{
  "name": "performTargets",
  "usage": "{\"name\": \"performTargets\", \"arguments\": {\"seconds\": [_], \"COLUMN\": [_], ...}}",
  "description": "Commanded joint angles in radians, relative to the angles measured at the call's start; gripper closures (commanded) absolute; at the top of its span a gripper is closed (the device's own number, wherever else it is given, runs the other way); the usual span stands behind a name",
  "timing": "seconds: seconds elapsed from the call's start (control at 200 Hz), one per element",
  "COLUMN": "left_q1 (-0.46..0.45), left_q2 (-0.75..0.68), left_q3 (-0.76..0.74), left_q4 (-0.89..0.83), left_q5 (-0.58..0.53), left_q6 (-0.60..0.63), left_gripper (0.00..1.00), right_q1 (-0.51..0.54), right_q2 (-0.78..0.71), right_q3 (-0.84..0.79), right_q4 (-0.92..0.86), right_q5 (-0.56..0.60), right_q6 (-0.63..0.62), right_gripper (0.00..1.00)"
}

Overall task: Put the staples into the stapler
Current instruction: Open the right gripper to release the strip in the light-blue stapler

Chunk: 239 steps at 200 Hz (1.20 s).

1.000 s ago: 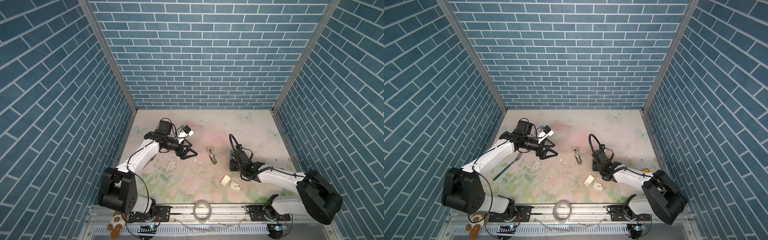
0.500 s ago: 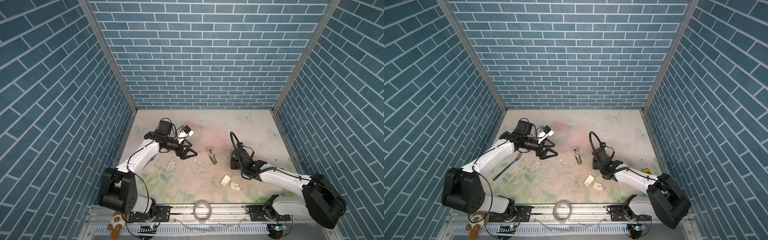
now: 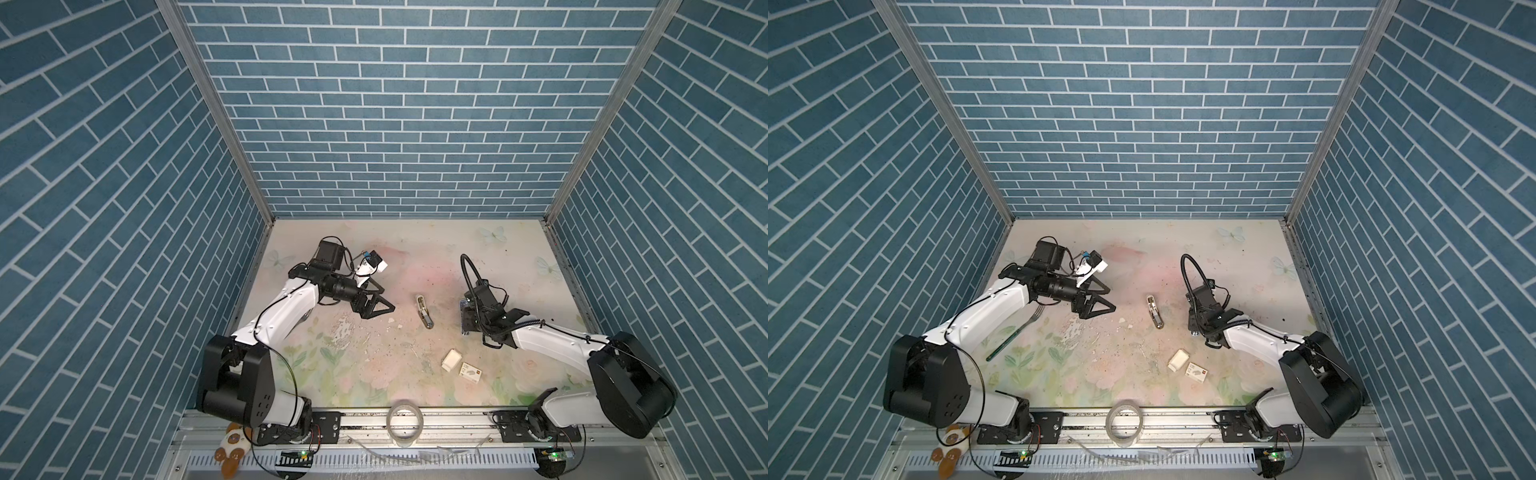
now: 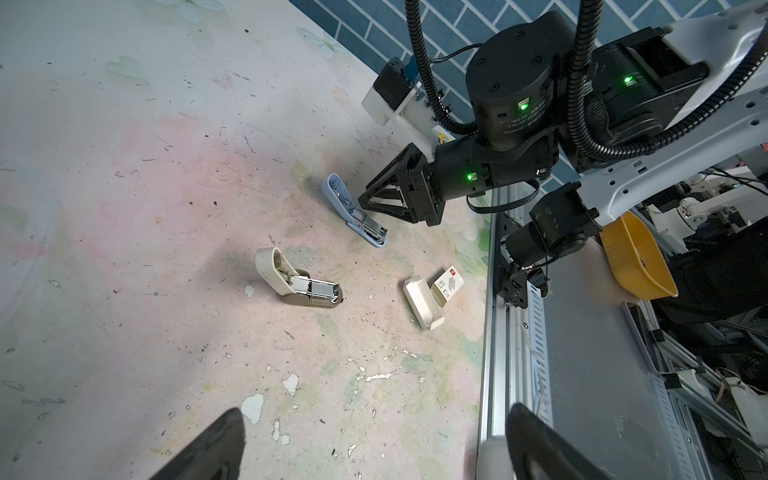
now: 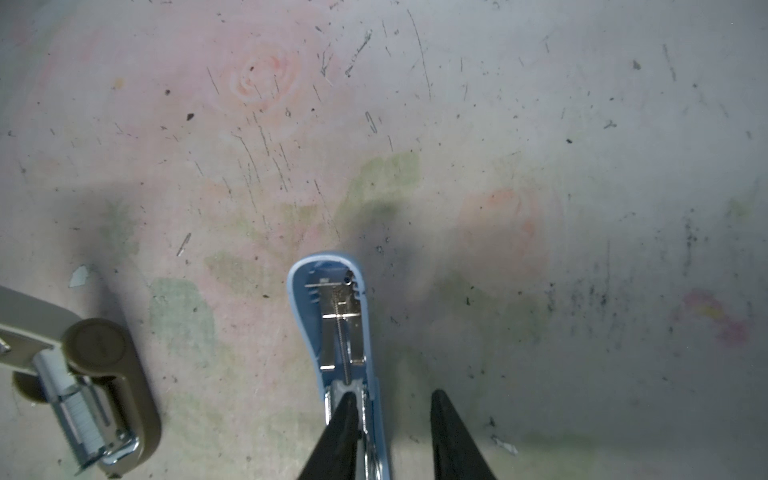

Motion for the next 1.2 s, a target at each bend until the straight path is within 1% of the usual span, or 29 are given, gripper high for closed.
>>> {"name": "performTargets", "arguments": {"seconds": [0.0,0.095,0.535,1.19], "left_q1": [-0.002,-0.002,-0.003,-0.003], "left_q2": [0.004,0.003,0.005,0.006], "left_q3": [-0.009,-0.010,-0.010,-0.010], "left_q4": [-0.004,-0.003,-0.003,-0.001], "left_q5": [0.003,0.002,0.004,0.008], "left_q6": [0.011,0.010,0.010,0.009], "left_gripper": [0.01,0.01,0.01,0.01], "right_q1": [-0.011,-0.017,-0.026,-0.028], "right_q2": [0.009,0.013,0.055,0.074], "right_q3": [0.032,0.032,0.060,0.053], "right_q4": [-0.020,-0.008,-0.015,-0.038], "right_q5": [-0.017,-0.041,-0.072,-0.082], "right_q6": [-0.018,-0.027,-0.041,-0.042], "right_gripper": [0.68,0.68,0.68,0.68]}}
